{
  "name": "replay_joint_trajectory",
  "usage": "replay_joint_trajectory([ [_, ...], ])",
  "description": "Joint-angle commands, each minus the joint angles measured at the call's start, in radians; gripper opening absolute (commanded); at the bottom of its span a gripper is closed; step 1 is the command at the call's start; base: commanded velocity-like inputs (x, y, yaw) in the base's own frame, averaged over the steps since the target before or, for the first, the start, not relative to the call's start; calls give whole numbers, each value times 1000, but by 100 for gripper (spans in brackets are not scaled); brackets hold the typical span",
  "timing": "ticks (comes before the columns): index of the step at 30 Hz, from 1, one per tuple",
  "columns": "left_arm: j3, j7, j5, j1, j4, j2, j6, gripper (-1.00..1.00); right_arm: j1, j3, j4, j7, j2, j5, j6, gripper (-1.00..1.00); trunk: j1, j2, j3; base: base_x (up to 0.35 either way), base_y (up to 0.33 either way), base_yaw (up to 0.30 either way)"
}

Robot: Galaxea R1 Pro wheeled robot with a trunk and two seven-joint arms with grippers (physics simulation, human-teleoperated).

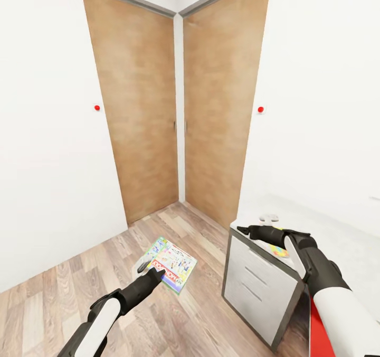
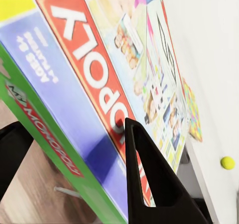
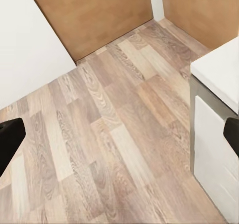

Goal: Put all the toys in the child's room - the three board games (two on the bed and one on the table), the two jigsaw puzzles on the table, and the tennis ball on the table - inside the toy box on the table in the child's room.

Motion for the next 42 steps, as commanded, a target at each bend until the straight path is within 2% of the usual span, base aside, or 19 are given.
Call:
replay_joint_trajectory([
  [1, -1, -1, 6, -1, -1, 1, 3, -100, -1, -2, -1, 0, 0, -9, 9, 100, 1, -1, -1, 334, 0, 0],
  [7, -1, -1, 6, -1, -1, 0, 3, -100, 17, -2, -32, 0, 0, -9, 8, 100, 1, -1, -1, 255, 0, 0],
  [16, -2, -1, 7, -1, -1, -1, 3, -100, 26, -4, -85, 1, 0, -10, 12, 100, 1, -1, -1, 74, 0, 0],
  [29, 1, 3, 22, -1, -66, -6, 7, -100, 62, -7, -178, 0, 0, -9, 95, 100, 1, -1, -1, 10, 0, 0],
  [42, 1, -2, 26, -1, -88, 0, 10, -100, 68, -8, -194, 0, 0, -9, 109, 100, -49, 90, 39, 0, 0, 0],
])
